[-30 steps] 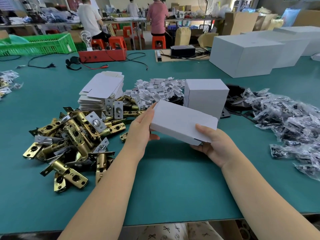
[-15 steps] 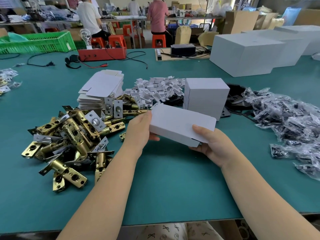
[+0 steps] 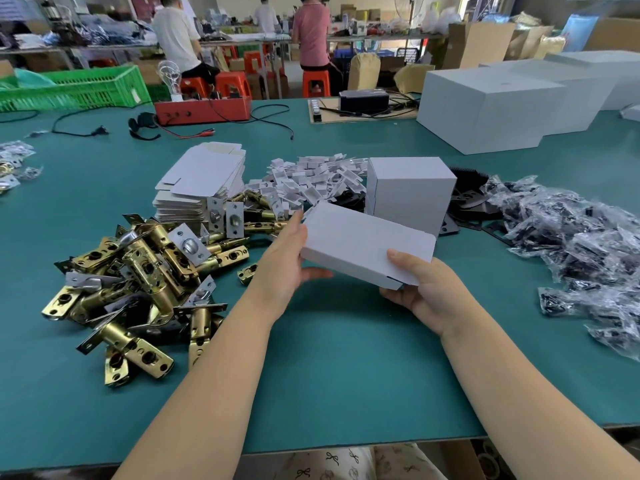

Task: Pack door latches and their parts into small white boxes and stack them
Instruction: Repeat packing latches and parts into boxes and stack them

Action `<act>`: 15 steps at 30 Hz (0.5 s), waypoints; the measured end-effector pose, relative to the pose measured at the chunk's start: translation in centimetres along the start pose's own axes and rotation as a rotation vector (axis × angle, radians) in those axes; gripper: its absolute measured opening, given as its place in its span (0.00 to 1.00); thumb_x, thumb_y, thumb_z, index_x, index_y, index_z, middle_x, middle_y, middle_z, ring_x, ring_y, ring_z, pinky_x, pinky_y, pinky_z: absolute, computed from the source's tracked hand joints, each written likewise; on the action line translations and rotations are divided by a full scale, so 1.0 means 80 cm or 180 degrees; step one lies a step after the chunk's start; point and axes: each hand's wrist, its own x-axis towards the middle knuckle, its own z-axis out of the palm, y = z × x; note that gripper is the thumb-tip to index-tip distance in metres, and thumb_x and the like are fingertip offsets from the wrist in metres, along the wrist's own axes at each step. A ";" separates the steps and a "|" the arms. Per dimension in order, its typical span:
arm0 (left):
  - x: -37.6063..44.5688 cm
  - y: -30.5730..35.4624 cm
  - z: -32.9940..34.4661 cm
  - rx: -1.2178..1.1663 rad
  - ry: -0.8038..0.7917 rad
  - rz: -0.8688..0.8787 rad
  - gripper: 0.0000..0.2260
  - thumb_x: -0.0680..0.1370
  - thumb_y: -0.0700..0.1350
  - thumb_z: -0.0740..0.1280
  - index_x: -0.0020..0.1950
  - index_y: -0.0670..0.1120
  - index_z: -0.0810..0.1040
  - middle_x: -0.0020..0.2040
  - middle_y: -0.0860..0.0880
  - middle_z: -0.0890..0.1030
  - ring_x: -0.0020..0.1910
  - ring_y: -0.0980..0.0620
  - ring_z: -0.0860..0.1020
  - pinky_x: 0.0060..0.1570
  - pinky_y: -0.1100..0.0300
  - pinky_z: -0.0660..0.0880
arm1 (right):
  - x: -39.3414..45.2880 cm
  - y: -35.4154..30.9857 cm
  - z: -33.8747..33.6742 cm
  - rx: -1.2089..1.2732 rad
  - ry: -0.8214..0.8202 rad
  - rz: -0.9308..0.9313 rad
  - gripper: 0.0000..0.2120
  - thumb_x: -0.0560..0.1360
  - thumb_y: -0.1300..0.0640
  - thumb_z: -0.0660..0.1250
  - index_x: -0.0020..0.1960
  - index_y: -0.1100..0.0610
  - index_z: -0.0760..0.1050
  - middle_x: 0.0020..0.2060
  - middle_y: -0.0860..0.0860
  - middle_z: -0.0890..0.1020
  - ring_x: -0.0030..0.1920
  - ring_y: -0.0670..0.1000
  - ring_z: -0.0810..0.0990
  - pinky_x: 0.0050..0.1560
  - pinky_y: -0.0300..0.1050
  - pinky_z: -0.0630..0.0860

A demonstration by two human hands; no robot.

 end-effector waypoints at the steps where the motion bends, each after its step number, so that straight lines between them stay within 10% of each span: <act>1: 0.000 0.004 0.000 -0.0267 -0.0189 -0.0004 0.18 0.85 0.46 0.52 0.74 0.49 0.67 0.63 0.47 0.77 0.55 0.47 0.77 0.42 0.53 0.80 | 0.001 -0.001 -0.001 0.0143 0.0027 0.0027 0.07 0.74 0.60 0.68 0.52 0.57 0.76 0.36 0.48 0.84 0.35 0.46 0.82 0.35 0.44 0.80; 6: -0.003 0.011 0.003 -0.0693 -0.0008 0.0142 0.17 0.84 0.41 0.56 0.53 0.53 0.84 0.51 0.49 0.84 0.48 0.50 0.83 0.39 0.54 0.81 | 0.001 -0.005 -0.001 0.0505 -0.0045 0.0088 0.15 0.64 0.58 0.71 0.50 0.56 0.77 0.36 0.50 0.83 0.34 0.49 0.81 0.34 0.44 0.78; 15: 0.001 -0.003 0.008 -0.0208 0.1598 -0.0114 0.05 0.78 0.44 0.67 0.46 0.51 0.83 0.51 0.44 0.81 0.38 0.50 0.78 0.25 0.65 0.75 | -0.001 0.009 0.010 -0.0308 -0.0018 -0.0148 0.07 0.76 0.59 0.67 0.54 0.55 0.76 0.42 0.46 0.86 0.41 0.45 0.84 0.37 0.40 0.80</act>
